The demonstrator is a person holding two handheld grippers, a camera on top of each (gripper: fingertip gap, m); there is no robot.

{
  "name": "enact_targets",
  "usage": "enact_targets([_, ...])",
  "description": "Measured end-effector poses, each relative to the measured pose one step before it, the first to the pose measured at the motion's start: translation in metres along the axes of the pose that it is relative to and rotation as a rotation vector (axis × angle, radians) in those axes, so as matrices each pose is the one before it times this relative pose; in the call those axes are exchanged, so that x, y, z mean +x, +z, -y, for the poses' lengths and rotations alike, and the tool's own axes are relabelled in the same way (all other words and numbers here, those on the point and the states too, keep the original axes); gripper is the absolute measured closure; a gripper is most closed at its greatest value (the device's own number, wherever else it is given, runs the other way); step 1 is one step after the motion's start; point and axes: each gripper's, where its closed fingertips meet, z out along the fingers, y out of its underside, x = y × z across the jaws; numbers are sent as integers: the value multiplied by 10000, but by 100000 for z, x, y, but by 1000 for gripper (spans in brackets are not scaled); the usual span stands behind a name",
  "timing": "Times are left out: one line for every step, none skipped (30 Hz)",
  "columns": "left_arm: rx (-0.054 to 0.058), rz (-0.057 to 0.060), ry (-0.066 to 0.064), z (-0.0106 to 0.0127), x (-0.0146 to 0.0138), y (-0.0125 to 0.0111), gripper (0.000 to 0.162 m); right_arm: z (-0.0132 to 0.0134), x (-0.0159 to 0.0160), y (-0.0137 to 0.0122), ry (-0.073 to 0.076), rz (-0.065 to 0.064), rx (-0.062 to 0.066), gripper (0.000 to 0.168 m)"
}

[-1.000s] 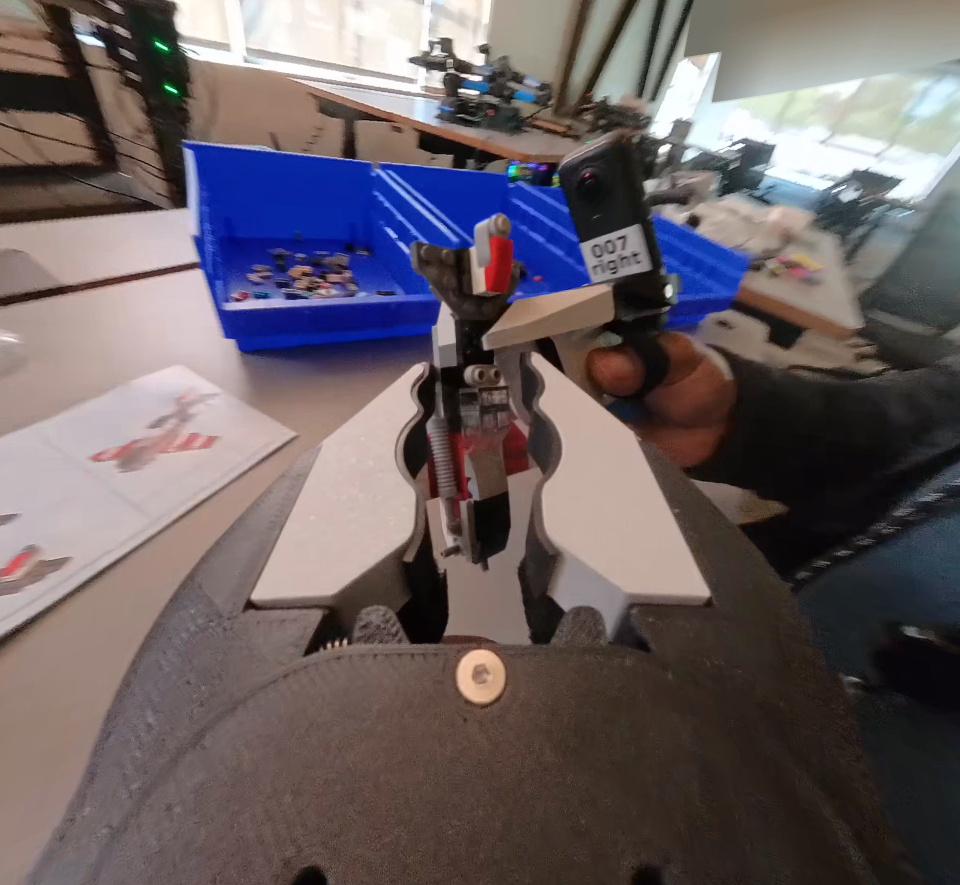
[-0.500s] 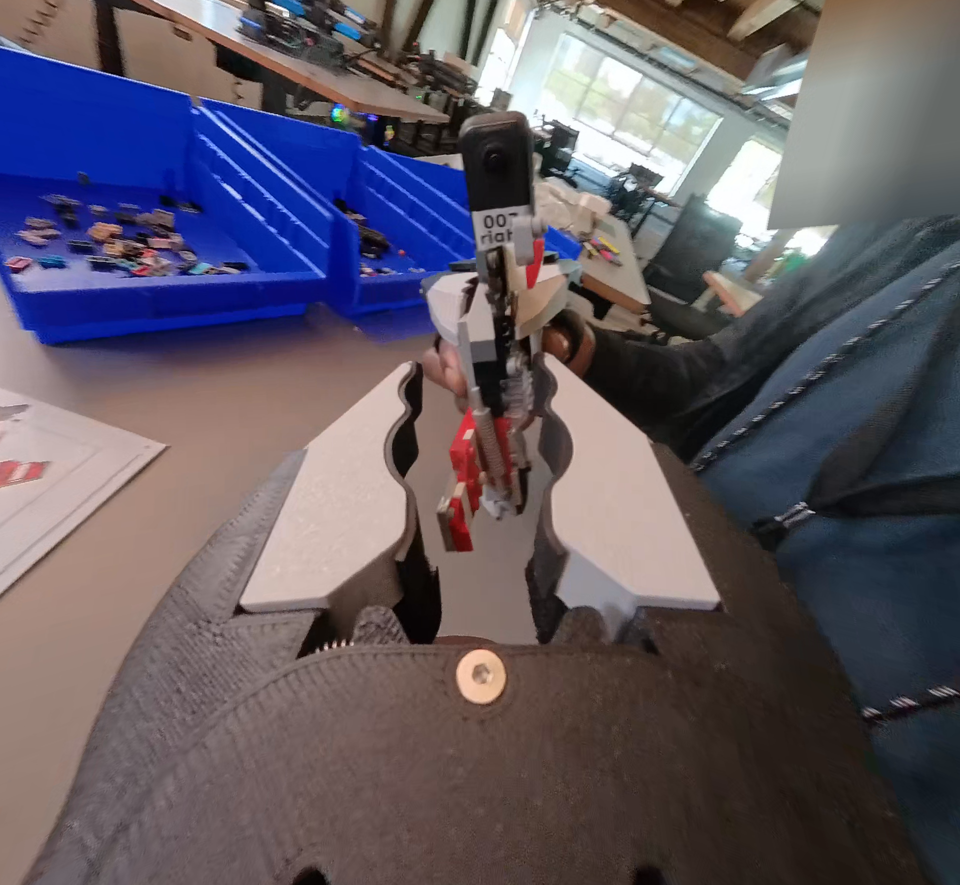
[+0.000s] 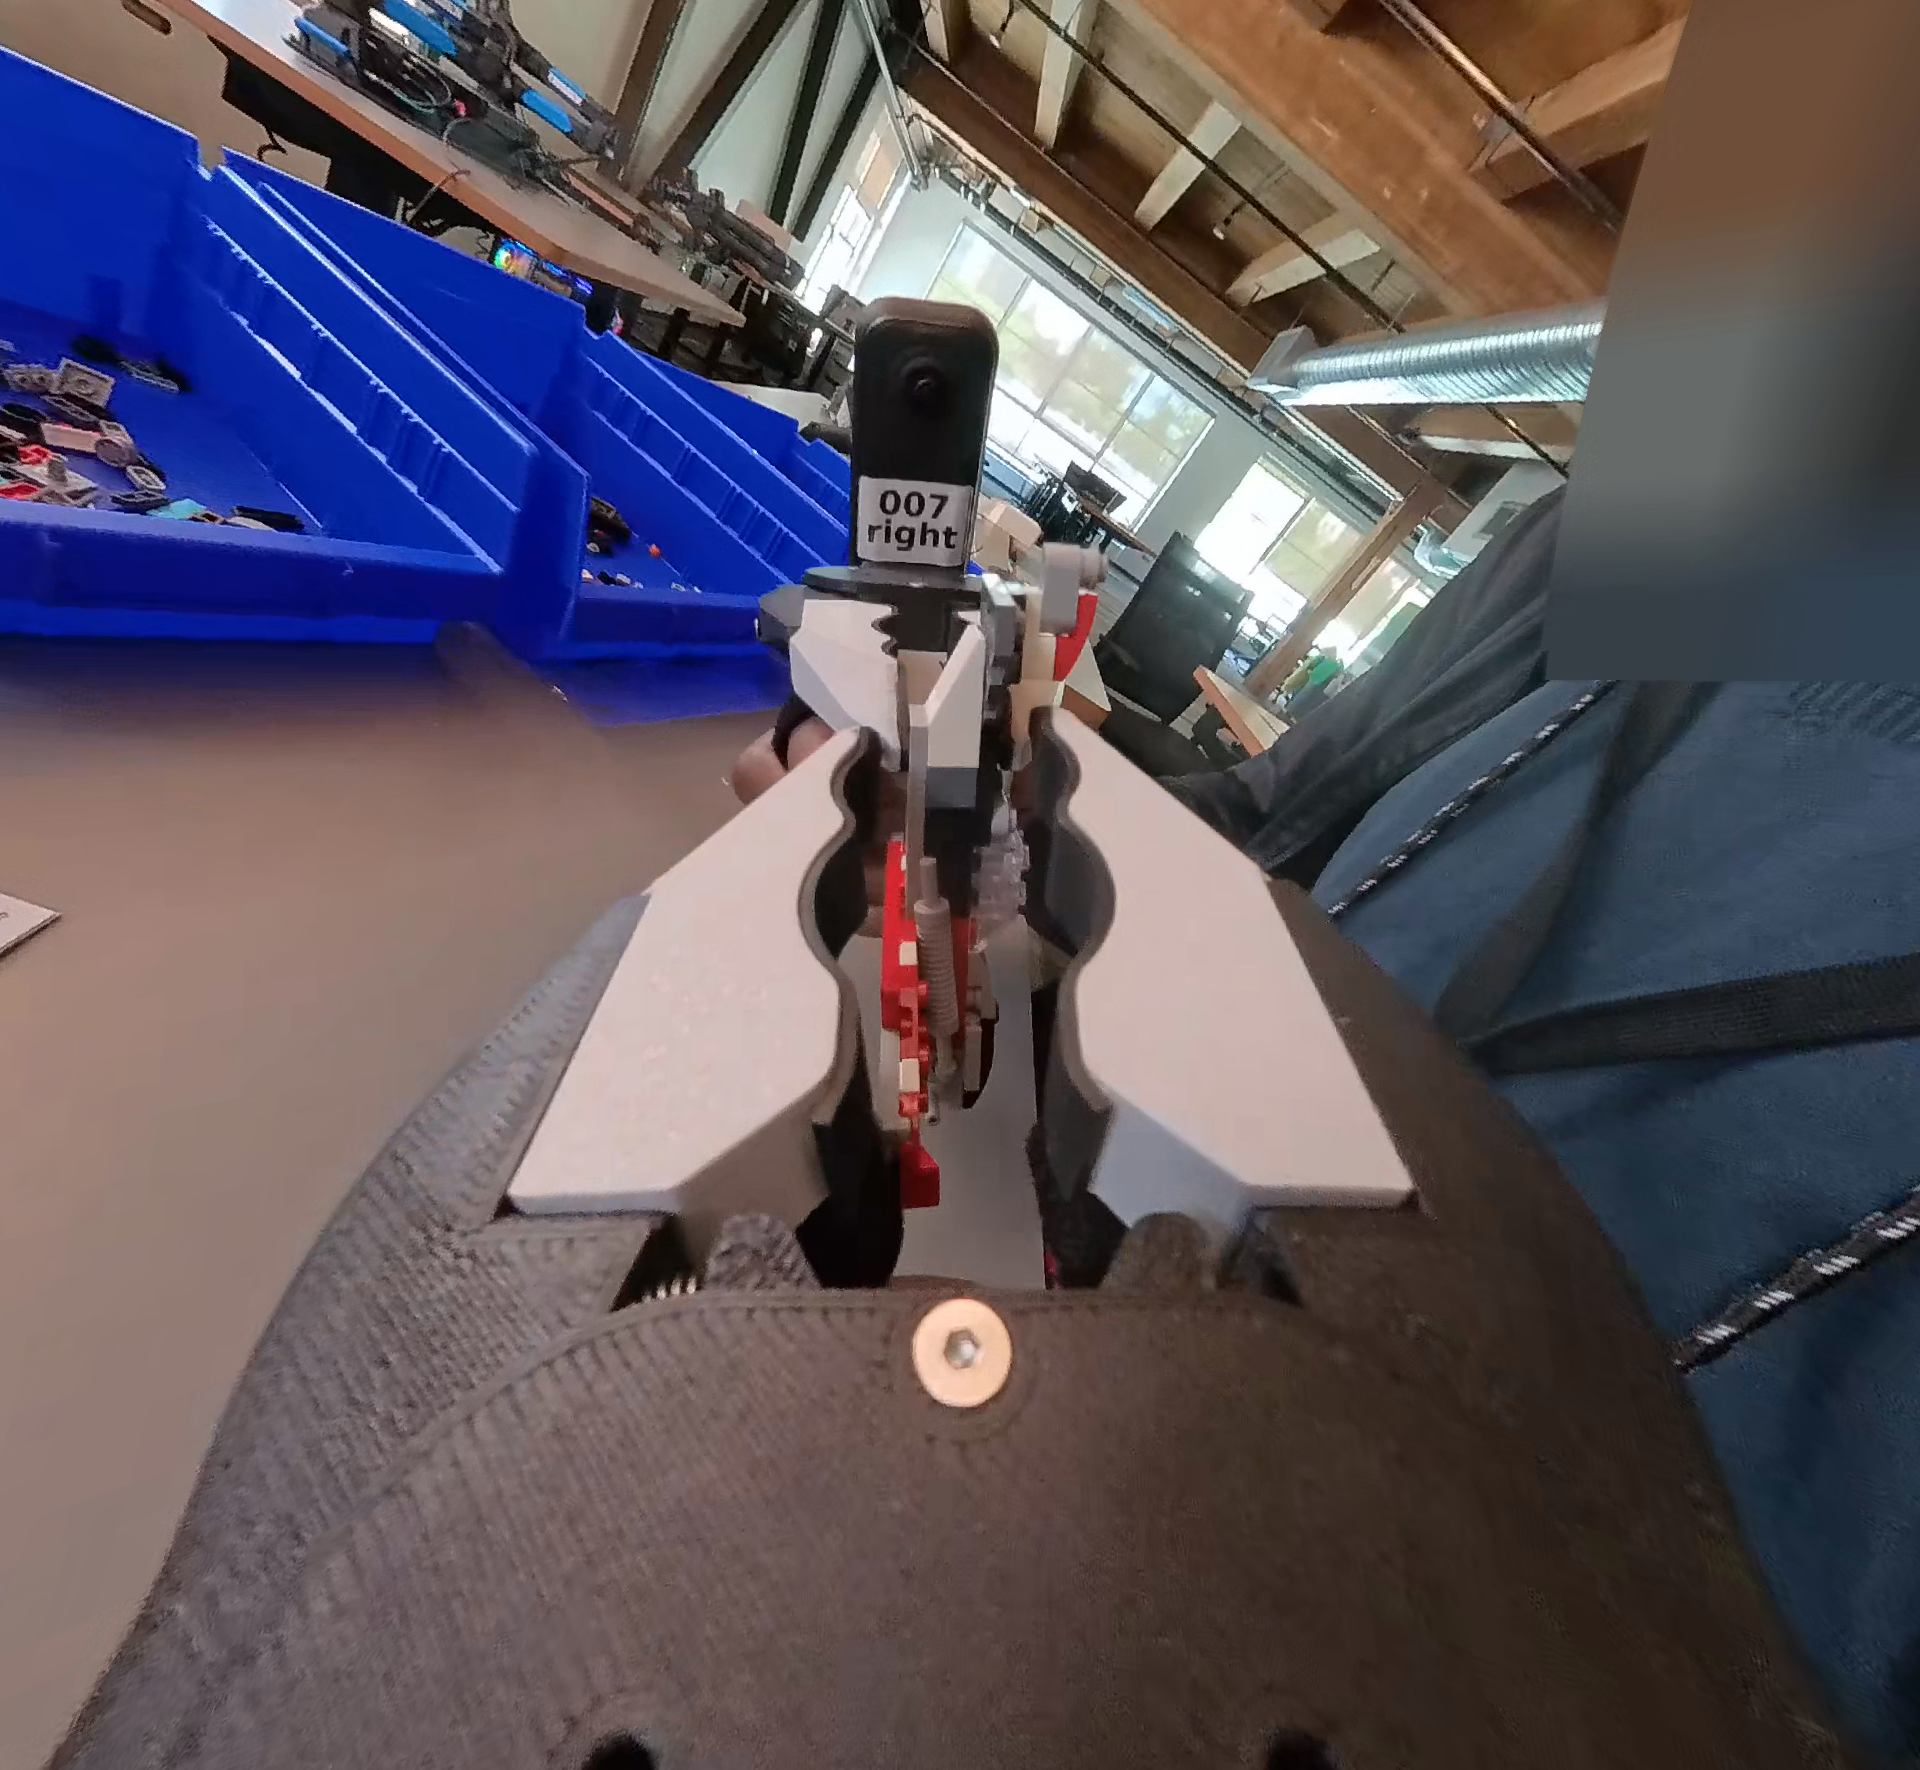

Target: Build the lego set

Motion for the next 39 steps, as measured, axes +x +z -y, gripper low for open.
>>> enact_targets([14, 44, -24, 29, -48, 54, 133, -7, -1, 6, 38, 18, 16, 151])
enact_targets([-24, 57, -25, -38, -84, 70, 134, -10, 7, -2, 22, 0, 8, 151])
enact_targets([-28, 65, -39, -54, -108, 59, 135, -39, 22, 10, 7, -14, -12, 151])
enact_targets([-19, 41, -40, -51, -89, 35, 136, -39, 29, 8, -2, -18, -18, 151])
enact_targets([12, 3, -40, -14, -20, 11, 136, 5, 40, -21, -1, -26, 0, 151])
enact_targets([25, 8, -35, -5, -32, -3, 136, -3, 10, -14, -2, -12, -8, 151])
enact_targets([38, 6, -36, 9, -5, 11, 136, -3, 23, -9, -10, -23, -5, 151])
enact_targets([46, 2, -74, 12, -32, 6, 137, 4, 38, -7, -9, -33, -16, 151])
enact_targets([44, 9, -102, 13, -44, 9, 137, -4, 57, -6, -2, -42, -25, 151])
enact_targets([49, 6, -81, 13, -42, -3, 137, 4, 34, -10, -16, -30, -22, 151])
enact_targets([55, -8, -70, 12, -15, -4, 136, 0, 20, -3, -20, -29, -18, 151])
enact_targets([62, -15, -80, 19, -11, 2, 137, 11, 19, 9, -21, -29, -17, 151])
enact_targets([66, -33, -87, 20, 9, -7, 137, 12, 2, 4, -25, -23, -13, 151])
enact_targets([71, -38, -102, 27, -2, -9, 137, 16, 22, 3, -28, -39, -17, 151])
enact_targets([70, -24, -105, 24, -19, -1, 136, 12, 40, 1, -29, -52, -20, 151])
enact_targets([71, -15, -89, 30, -29, -3, 136, 1, 45, 2, -9, -44, -21, 151])
enact_targets([66, -15, -75, 15, -29, -1, 136, 5, 25, 4, -5, -32, -18, 151])
enact_targets([67, -20, -70, 16, -12, 6, 136, 6, 20, -3, -11, -24, -12, 151])
enact_targets([72, -13, -63, 19, -19, 6, 136, 2, 32, -11, 6, -27, -15, 151])
enact_targets([78, 6, -40, 10, -40, 0, 136, -7, 56, 9, 12, -35, -24, 151])
enact_targets([81, 3, -32, 13, -36, -11, 136, -4, 26, 8, -6, -31, -25, 151])
enact_targets([86, -14, -32, 24, -14, -18, 137, 7, 8, 18, -11, -22, -14, 151])
enact_targets([89, 11, -1, 34, -29, -22, 137, -14, 38, 15, 8, -32, -23, 151])
enact_targets([78, 52, 47, 29, -57, -27, 138, -5, 47, 10, 18, -23, -20, 151])
enact_targets([72, 68, 65, 33, -61, -12, 138, 19, 4, 2, 8, -4, 4, 151])
enact_targets([75, 59, 36, 46, -56, -2, 139, 43, -3, 5, 15, 0, 11, 151])
enact_targets([70, 50, 33, 56, -45, -10, 140, 28, 31, 14, 11, -22, -6, 151])
enact_targets([67, 57, 69, 65, -46, -15, 140, 49, 20, 7, -2, -29, 4, 151])
enact_targets([80, 57, 89, 89, -33, -10, 140, 74, 21, 16, 1, -35, 15, 151])
enact_targets([79, 41, 54, 84, -14, -8, 141, 67, 16, 12, -5, -28, 10, 151])
enact_targets([74, 29, 35, 78, -19, -3, 141, 54, 17, 13, 4, -28, 13, 151])
enact_targets([64, 14, 23, 62, -3, -8, 142, 38, 14, 16, 6, -25, 18, 151])
enact_targets([60, -2, 14, 59, 9, -18, 142, 43, -27, 22, 11, -19, 31, 149])
enact_targets([65, -23, 3, 81, 19, -35, 142, 51, -58, 17, 17, -11, 34, 149])
enact_targets([74, -26, -5, 105, 33, -36, 143, 37, -47, 28, 20, -21, 34, 149])
enact_targets([59, -5, 33, 84, 22, -35, 143, 23, -27, 29, 25, -27, 27, 149])
enact_targets([57, -5, 52, 94, 54, -18, 145, -46, -23, 42, 22, -18, 6, 149])
enact_targets([42, -8, 1, 79, 46, -4, 146, 51, 3, 4, 15, -23, 88, 149])
enact_targets([17, -8, -42, 4, -5, 25, 146, 21, 33, -14, 16, -35, 53, 149])
